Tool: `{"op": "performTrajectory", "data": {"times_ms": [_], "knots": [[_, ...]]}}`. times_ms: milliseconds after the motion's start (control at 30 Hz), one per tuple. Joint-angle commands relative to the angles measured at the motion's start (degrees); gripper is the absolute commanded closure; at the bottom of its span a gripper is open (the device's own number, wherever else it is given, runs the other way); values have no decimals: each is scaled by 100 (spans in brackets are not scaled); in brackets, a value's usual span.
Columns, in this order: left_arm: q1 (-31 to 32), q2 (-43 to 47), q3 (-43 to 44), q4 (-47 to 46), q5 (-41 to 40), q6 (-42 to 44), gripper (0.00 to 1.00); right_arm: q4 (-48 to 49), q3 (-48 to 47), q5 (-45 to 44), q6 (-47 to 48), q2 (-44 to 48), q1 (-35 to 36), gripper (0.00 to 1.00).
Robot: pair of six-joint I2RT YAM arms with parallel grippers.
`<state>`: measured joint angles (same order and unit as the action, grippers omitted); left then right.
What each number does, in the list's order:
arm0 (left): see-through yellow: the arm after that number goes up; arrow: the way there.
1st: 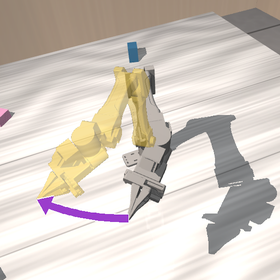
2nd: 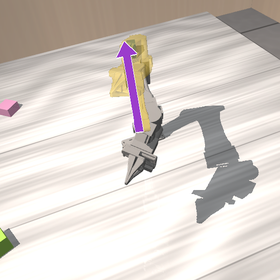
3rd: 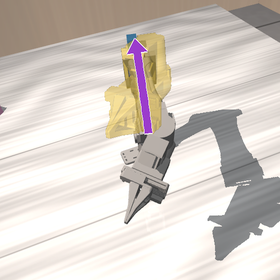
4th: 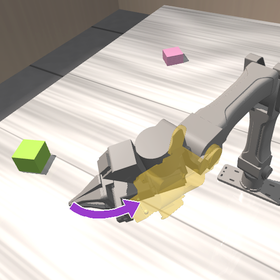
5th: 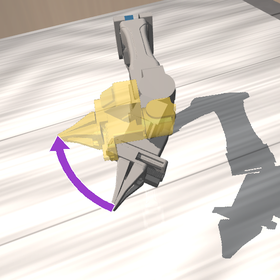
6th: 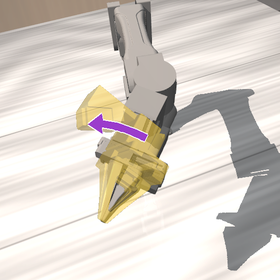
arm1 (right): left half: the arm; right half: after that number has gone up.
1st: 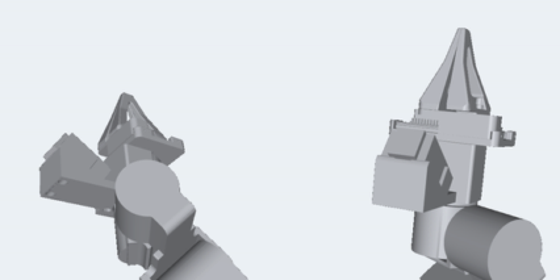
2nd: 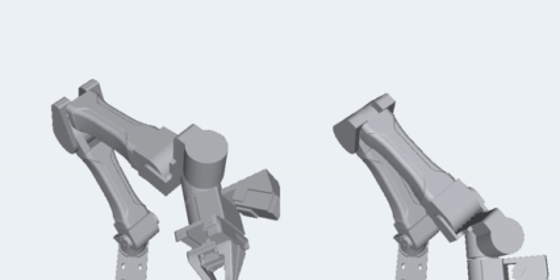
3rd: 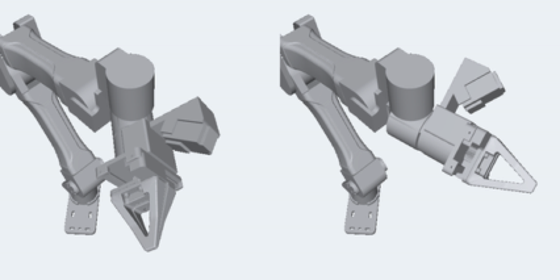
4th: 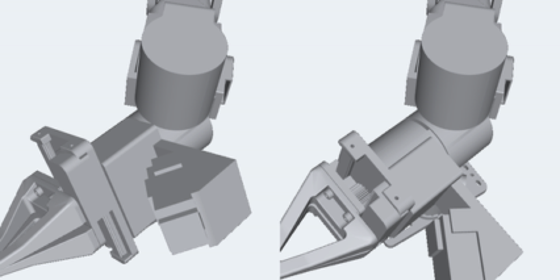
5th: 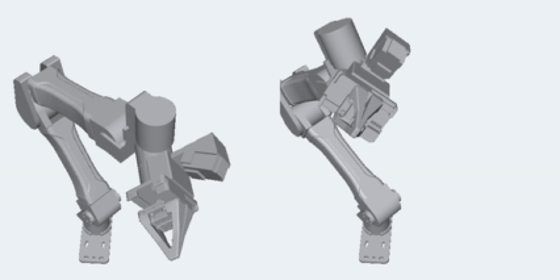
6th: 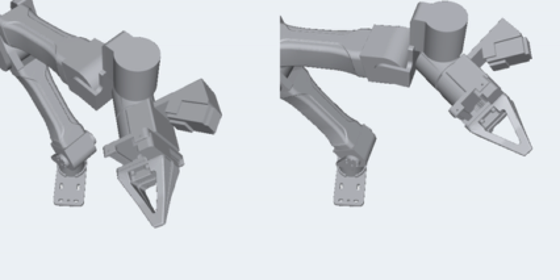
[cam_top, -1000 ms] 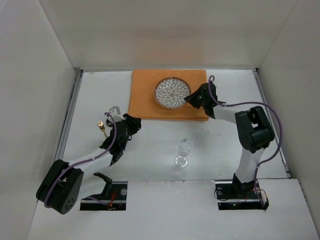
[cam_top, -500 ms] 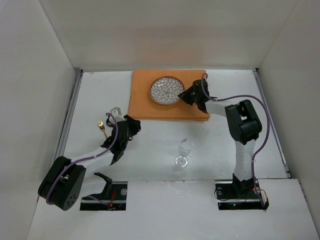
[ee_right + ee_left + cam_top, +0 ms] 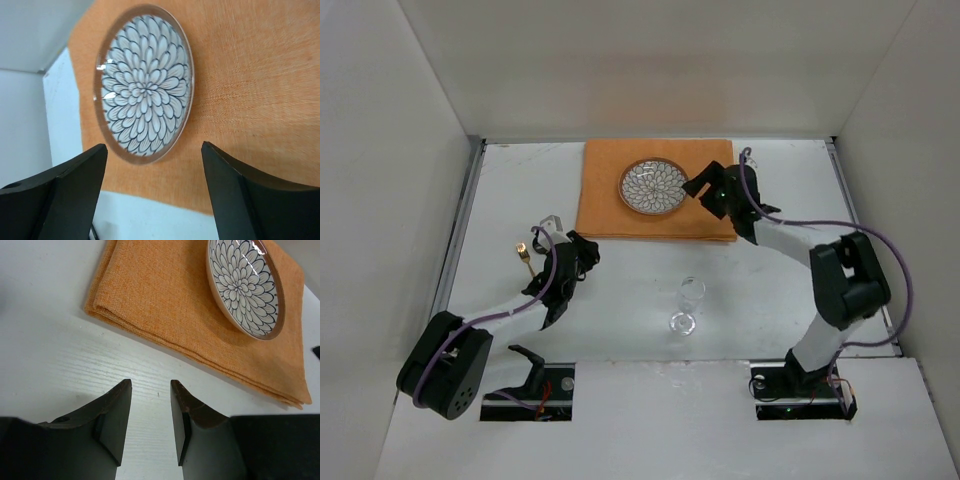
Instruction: Set the dinner table for one person
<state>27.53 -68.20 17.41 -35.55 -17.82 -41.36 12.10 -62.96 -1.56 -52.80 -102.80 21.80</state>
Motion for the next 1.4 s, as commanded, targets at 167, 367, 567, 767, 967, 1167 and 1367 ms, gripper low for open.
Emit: {"op": "performTrajectory", "data": {"times_ms": [167,367,567,767,967,1167,1367], "knots": [[20,-44,219,-84,-257,111,66,-486,1329,-397,1753,2885,-6,41],[152,-26,245,-40,-266,111,72,-2823,1068,-2091,2555,4864,1495,84],[284,-219,359,57,-345,50,76,-5600,-74,-2595,2363,5446,3165,75],[371,-290,412,109,-283,6,75,-7544,-1138,-2586,2150,4947,4389,54],[293,-62,325,109,-257,-12,73,-7785,-1482,-2542,2536,4278,4486,52],[240,-9,272,74,-248,-30,71,-7380,-1500,-2314,2835,3900,4442,52],[328,-62,307,48,-204,-30,70,-7037,-1351,-2024,2959,3715,4372,53]]}}
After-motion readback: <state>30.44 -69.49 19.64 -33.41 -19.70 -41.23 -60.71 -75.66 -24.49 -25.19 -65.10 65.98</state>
